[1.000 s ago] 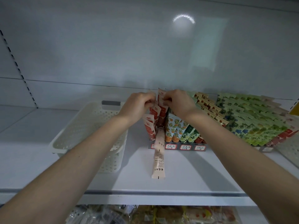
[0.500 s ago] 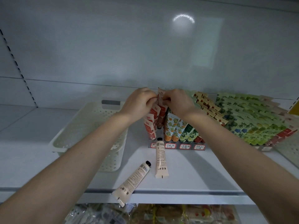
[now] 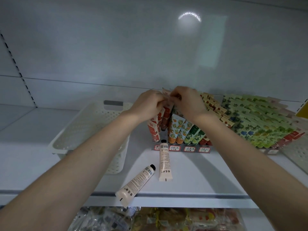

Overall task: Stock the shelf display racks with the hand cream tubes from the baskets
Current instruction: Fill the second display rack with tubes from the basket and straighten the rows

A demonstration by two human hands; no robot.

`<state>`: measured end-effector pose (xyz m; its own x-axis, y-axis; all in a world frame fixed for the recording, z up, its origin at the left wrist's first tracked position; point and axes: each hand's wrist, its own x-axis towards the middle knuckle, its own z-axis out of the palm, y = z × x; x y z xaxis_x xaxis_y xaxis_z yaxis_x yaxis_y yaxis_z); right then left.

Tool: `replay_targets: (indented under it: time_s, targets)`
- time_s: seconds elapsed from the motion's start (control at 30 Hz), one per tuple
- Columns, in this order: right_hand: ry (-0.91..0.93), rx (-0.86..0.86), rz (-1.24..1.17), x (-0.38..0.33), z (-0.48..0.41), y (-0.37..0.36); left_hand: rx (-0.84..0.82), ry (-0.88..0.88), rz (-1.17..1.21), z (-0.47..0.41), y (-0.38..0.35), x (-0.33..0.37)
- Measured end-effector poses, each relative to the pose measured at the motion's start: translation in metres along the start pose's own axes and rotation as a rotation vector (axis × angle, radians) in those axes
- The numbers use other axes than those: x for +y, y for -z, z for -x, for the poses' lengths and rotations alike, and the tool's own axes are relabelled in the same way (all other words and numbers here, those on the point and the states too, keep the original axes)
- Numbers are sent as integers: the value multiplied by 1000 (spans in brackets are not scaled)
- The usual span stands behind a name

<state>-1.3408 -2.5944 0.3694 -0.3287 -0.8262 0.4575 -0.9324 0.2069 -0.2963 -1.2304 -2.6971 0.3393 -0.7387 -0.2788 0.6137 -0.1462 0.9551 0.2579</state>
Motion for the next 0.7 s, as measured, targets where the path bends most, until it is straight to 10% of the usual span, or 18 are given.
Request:
replay_targets:
  time_s: [0.1,0.37,0.7]
  targets:
    - [12,148,-144,0,33,9,-14,20,-12,0,0,0]
    - [120,-371,-177,7,133,-31,-34,79,32,2,3,2]
    - [-22,-481,152,-13,147,-54,-59,108,29,3,3,2]
